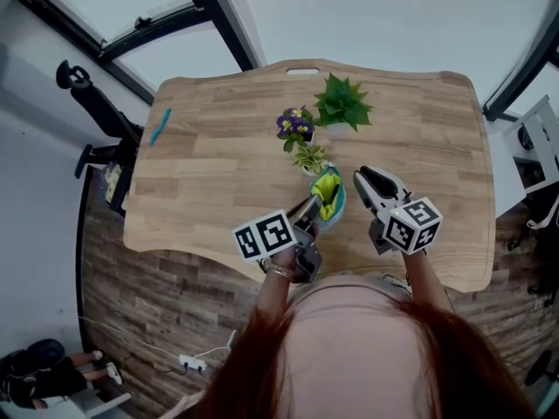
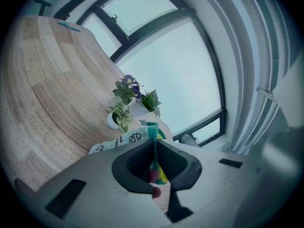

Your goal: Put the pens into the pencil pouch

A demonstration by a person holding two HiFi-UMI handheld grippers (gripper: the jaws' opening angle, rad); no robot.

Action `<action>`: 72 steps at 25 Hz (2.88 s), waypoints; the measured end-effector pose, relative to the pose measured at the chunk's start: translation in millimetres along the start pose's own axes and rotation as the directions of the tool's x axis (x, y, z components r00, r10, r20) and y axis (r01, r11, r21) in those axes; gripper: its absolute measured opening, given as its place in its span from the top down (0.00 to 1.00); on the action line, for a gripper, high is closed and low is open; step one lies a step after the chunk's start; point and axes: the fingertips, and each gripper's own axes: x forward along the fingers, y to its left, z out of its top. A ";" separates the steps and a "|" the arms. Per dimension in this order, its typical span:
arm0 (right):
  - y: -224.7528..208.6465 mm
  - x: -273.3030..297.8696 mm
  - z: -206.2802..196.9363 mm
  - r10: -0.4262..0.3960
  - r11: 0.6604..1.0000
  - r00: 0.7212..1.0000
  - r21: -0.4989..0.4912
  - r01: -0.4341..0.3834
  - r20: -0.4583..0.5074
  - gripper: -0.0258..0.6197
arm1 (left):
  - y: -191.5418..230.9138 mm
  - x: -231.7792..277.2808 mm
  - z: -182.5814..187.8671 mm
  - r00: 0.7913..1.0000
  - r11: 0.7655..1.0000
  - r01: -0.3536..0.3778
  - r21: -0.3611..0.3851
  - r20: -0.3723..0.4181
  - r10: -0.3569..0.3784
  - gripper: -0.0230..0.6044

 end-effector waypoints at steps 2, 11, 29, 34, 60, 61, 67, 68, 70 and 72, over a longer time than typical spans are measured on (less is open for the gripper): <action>3.7 -0.9 -2.1 0.005 1.000 1.000 -0.006 -0.005 -0.006 0.88 | 1.7 -4.7 -0.7 1.000 1.000 -0.008 0.007 0.008 0.008 0.94; 21.5 -8.9 -7.9 0.015 0.999 1.000 -0.034 -0.016 -0.014 0.88 | 0.5 -21.3 1.3 0.999 0.999 -0.010 0.054 0.036 0.008 0.81; 43.2 -49.5 -10.7 -0.076 0.996 0.997 -0.054 0.077 0.029 0.91 | -8.8 -67.2 -11.3 0.994 0.970 -0.040 0.242 0.107 0.015 0.90; 55.4 -68.2 -11.7 -0.111 0.991 0.993 -0.073 0.114 0.046 0.93 | -17.7 -82.0 -20.2 0.993 0.939 -0.048 0.341 0.116 0.009 0.93; 155.2 -134.8 7.9 -0.212 0.942 0.961 -0.225 0.249 0.176 0.96 | -80.5 -157.6 -49.5 0.966 0.668 -0.106 0.737 0.236 -0.107 0.96; 158.0 -137.7 10.3 -0.214 0.940 0.959 -0.228 0.253 0.184 0.96 | -83.3 -161.0 -48.6 0.963 0.664 -0.112 0.739 0.247 -0.112 0.96; 170.9 -149.0 21.9 -0.210 0.933 0.954 -0.248 0.261 0.212 0.96 | -100.0 -174.8 -49.8 0.952 0.616 -0.145 0.774 0.279 -0.126 0.96; 172.1 -150.0 23.0 -0.207 0.933 0.955 -0.251 0.258 0.214 0.96 | -102.8 -175.4 -50.2 0.951 0.608 -0.148 0.780 0.281 -0.129 0.96; 172.5 -153.1 25.2 -0.199 0.935 0.955 -0.251 0.252 0.219 0.96 | -108.6 -175.7 -51.4 0.948 0.599 -0.152 0.787 0.287 -0.137 0.96; 170.7 -157.5 27.8 -0.189 0.938 0.956 -0.246 0.243 0.222 0.96 | -114.9 -175.3 -53.5 0.945 0.596 -0.153 0.788 0.292 -0.144 0.96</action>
